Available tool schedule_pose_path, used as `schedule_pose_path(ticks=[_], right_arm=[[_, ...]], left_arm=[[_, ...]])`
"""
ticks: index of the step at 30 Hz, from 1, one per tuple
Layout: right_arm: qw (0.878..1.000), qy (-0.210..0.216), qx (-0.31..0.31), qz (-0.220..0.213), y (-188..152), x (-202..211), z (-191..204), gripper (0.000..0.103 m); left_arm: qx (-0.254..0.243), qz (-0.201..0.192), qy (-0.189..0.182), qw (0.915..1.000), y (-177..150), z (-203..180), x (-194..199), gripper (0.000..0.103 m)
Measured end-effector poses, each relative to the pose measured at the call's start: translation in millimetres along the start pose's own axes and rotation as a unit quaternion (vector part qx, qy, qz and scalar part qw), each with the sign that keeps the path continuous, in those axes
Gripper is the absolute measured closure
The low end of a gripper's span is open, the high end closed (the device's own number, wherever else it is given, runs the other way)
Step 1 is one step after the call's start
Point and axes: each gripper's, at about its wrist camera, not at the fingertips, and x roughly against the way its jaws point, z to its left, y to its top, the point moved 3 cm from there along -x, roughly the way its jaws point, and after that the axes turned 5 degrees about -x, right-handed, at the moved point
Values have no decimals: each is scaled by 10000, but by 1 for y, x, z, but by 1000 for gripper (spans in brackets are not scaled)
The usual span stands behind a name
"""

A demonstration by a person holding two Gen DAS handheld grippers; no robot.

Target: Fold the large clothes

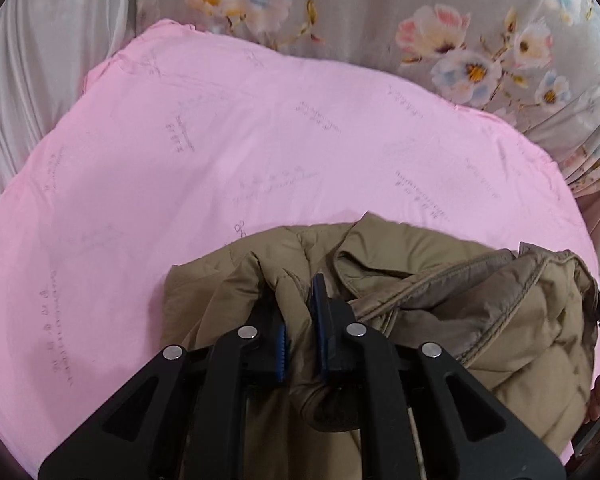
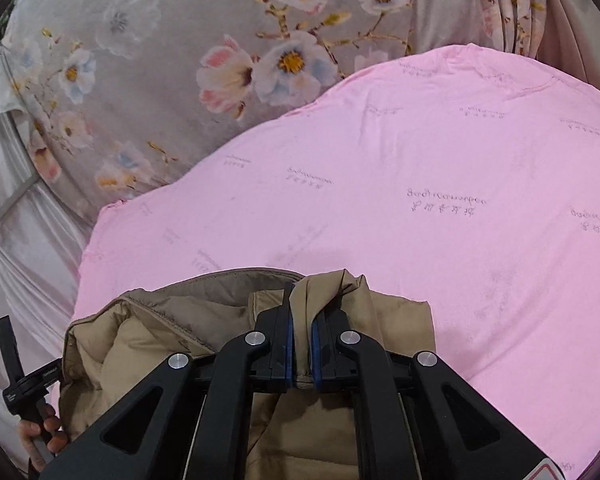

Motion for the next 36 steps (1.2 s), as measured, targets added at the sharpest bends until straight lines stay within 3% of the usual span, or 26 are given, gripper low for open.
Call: schedule_pose_path(ticks=[4,11,18,20,21,22,23,24,26,27,30,31,33,36], right_arm=[[9994,-283,112,134,-15,-31,-5,97],[9977,-561,382,-39,-28,-40,-3,97],[9999,-5,3,-107,-22,-20,-14,91],[9995,161,-111,-256,-18,5,-15,81],[9989,145,-160,-427,-16,20,-14,60],[9972,150,-199,-708,-13,41,-15,42],[9959,207,-190,-860,-10,57,-14,40],[9955,253,-124,-909,-8,71,-12,40],[9953,297,81,-918,-5,86,1,41],[9953,344,207,-881,-5,88,10,46],[9947,410,788,-509,-12,70,56,76],[9928,395,1066,-377,-16,57,75,85],[9885,414,1452,-101,-25,31,102,93],[9819,345,1826,358,-38,-11,126,96]], left_arm=[[-106,-78,43,9999,-6,-1,-22,90],[-176,-384,30,9991,-15,-6,-37,90],[135,-497,-432,9977,-13,6,-29,87],[224,-559,-526,9968,-12,12,-11,71],[249,-701,-456,9962,-12,16,6,61],[255,-883,-329,9952,-12,19,23,35],[243,-1169,-176,9927,-12,23,44,21],[176,-1425,-81,9896,-11,25,65,21],[-70,-1571,-39,9875,-5,21,91,21],[-160,-1568,-76,9875,-2,16,99,22],[-446,-1352,-517,9885,8,-18,105,25],[-583,-1219,-644,9887,11,-33,100,26],[-979,-965,-741,9877,15,-68,79,30],[-1432,-582,-565,9864,17,-103,35,37]])
